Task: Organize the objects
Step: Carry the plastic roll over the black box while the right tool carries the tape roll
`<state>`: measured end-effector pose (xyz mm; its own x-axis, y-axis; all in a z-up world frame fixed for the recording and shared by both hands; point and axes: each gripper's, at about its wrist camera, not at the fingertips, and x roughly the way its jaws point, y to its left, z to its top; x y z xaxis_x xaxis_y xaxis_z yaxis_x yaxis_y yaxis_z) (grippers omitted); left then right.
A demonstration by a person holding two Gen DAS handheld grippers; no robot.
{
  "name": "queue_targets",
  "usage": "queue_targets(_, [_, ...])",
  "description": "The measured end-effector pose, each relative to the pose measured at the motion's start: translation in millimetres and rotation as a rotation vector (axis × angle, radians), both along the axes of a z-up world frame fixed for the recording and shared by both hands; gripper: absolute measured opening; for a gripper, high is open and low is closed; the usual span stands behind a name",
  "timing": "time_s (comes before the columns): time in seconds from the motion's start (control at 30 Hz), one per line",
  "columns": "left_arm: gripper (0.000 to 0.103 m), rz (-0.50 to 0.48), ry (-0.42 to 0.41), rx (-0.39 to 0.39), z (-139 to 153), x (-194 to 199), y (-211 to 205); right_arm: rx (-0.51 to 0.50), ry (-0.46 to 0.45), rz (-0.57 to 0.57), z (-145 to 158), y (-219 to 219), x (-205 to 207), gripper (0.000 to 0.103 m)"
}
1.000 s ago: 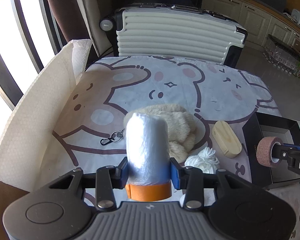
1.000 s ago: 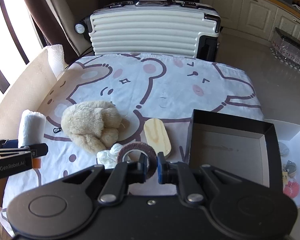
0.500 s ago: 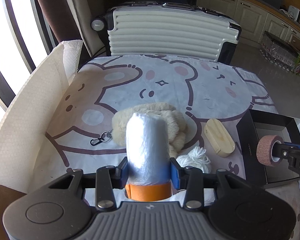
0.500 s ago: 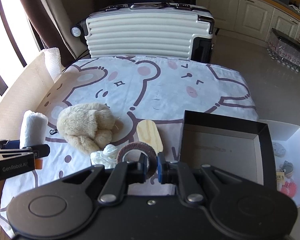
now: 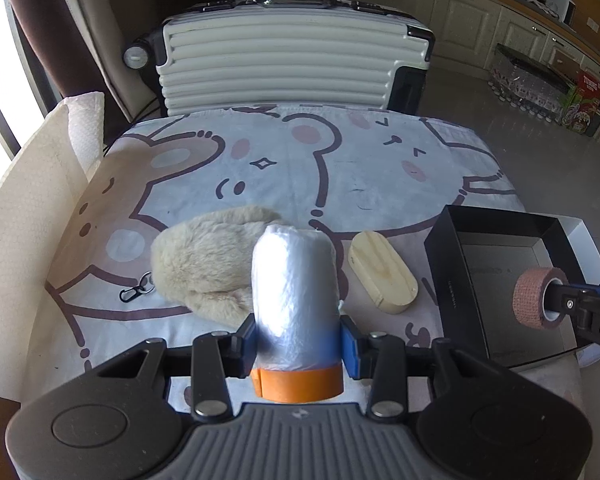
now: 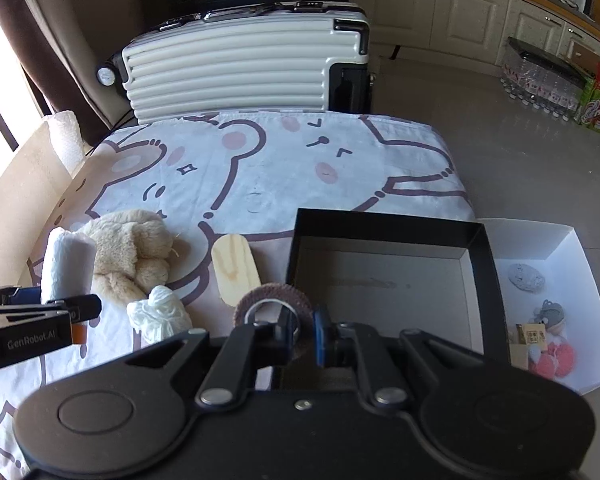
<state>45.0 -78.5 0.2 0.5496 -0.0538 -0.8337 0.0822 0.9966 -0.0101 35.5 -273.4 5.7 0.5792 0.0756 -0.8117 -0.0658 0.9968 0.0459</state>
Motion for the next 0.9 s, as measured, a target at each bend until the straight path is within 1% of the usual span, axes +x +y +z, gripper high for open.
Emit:
queue_targets(0.37, [0.042, -0.073, -0.006, -0.015, 0, 0, -38, -0.006, -0.006, -0.065, -1, -36, -9, 0.011])
queue_targets(0.9, [0.042, -0.132, 0.004, -0.053, 5, -2, -72, 0.001, -0.012, -0.118, 3, -62, -17, 0.011])
